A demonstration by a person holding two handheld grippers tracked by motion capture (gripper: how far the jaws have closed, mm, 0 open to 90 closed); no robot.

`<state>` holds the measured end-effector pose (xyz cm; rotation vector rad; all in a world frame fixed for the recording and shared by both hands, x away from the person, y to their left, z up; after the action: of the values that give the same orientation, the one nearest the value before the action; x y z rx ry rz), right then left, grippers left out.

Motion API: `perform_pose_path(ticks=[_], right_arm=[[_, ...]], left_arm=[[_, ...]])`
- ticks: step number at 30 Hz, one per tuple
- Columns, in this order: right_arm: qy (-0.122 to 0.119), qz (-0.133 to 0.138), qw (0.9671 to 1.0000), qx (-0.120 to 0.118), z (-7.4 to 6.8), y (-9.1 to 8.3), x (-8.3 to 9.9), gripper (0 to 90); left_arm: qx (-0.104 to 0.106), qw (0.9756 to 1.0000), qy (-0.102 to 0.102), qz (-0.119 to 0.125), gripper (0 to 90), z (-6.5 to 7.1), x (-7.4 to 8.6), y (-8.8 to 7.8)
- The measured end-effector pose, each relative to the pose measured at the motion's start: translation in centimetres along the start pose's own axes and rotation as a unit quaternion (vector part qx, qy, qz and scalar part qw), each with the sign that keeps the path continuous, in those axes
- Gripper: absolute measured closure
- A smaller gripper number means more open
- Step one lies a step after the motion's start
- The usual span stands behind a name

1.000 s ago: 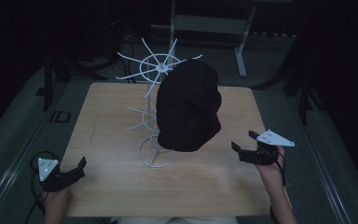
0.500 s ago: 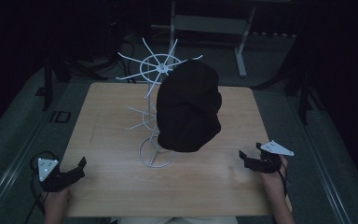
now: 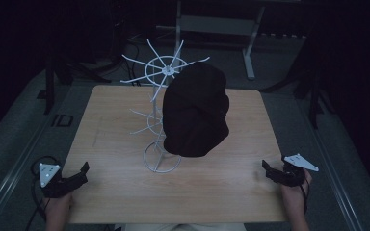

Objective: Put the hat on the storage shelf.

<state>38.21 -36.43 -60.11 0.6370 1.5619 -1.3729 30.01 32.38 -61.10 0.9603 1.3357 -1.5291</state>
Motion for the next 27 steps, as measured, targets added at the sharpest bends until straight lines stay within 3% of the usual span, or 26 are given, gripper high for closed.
perform_pose_path(ticks=[4,5,6,11,13,19,27], right_arm=[[0.016,0.0,0.9993,0.034,1.2,-0.7,0.4,14.0],[0.017,0.005,0.998,0.061,1.8,-1.1,0.5,13.8],[0.017,0.005,0.998,0.061,1.8,-1.1,0.5,13.8],[0.023,0.012,0.9919,0.124,2.9,-2.0,0.9,12.2],[0.029,0.013,0.9904,0.135,3.1,-2.1,1.0,12.2],[0.017,0.023,0.988,0.152,3.2,-2.1,1.0,12.3],[0.004,0.025,0.9901,0.138,3.1,-1.8,0.9,13.2]], left_arm=[[0.0,1.0,0.0,0.0,1.5,0.0,0.0,0.0],[0.0,1.0,0.0,0.0,1.5,0.0,0.0,0.0],[0.0,1.0,0.0,0.0,1.5,0.0,0.0,0.0],[0.0,1.0,0.0,-0.001,1.4,0.0,0.0,0.0],[0.0,1.0,0.001,-0.001,1.4,0.0,0.0,0.0],[0.0,1.0,0.001,-0.001,1.4,0.0,0.0,0.0],[0.001,1.0,0.002,-0.001,1.4,0.0,0.0,0.0]])
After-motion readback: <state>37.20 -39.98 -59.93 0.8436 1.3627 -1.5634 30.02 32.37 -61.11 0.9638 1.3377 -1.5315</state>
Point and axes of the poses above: each handheld gripper's, and its own axes: y roughly forward along the jaws, x roughly out of its underside, z roughly to its right, the point moved 7 cm from there along y, roughly forward along the jaws, and after that the axes turned 1 degree about -y, right-handed, at the moved point
